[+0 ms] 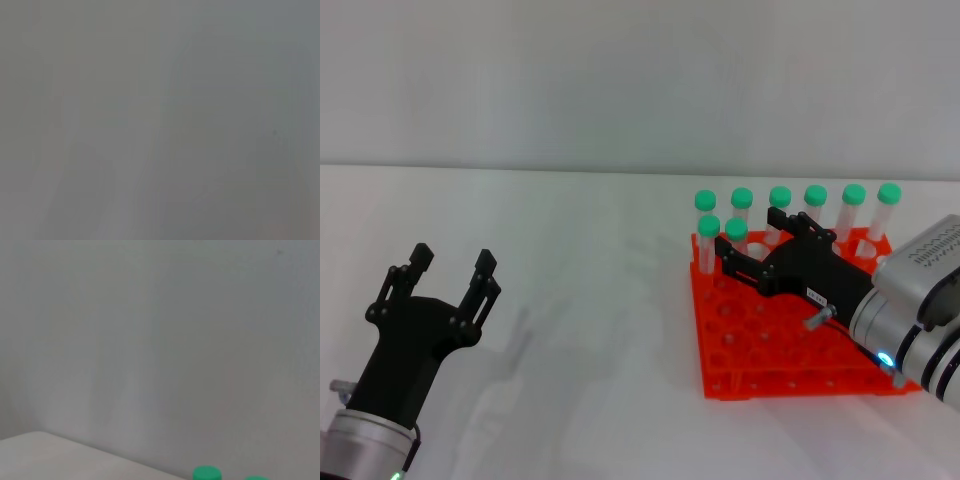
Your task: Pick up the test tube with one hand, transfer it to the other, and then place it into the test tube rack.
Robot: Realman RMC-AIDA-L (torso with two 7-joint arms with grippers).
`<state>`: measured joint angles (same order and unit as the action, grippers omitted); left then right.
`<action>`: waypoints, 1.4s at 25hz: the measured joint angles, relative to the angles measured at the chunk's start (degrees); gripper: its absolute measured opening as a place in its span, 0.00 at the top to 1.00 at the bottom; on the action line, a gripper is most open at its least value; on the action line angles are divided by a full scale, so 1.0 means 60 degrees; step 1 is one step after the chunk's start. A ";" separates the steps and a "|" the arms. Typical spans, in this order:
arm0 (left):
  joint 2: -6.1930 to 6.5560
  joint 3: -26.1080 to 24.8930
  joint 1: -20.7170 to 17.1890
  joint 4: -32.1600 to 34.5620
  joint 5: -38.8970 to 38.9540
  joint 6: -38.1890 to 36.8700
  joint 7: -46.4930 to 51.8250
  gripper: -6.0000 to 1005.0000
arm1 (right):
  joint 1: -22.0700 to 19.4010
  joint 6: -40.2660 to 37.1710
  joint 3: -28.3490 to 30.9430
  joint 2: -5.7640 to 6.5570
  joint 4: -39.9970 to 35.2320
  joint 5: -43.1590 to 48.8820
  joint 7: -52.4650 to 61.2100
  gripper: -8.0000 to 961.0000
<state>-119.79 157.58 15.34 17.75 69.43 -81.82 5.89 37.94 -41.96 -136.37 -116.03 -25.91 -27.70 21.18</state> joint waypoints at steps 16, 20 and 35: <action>0.0000 0.0001 0.0010 -0.0014 0.0001 -0.0016 0.0000 0.26 | -0.0541 -0.0619 0.0478 0.0101 -0.0069 0.0008 0.0310 0.09; 0.0000 0.0000 0.0034 -0.0028 0.0001 -0.0017 0.0000 0.25 | -0.0820 -0.1135 0.0426 0.0126 -0.0097 0.0025 0.0468 0.09; 0.0001 -0.0580 0.0101 -0.0310 0.0004 0.0376 0.0457 0.25 | -0.2718 -0.4710 0.3567 0.0082 0.2294 0.0068 -0.0404 0.09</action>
<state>-119.79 154.10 15.95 15.89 69.45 -79.56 8.63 21.63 -70.22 -114.97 -115.53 -12.15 -27.29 18.76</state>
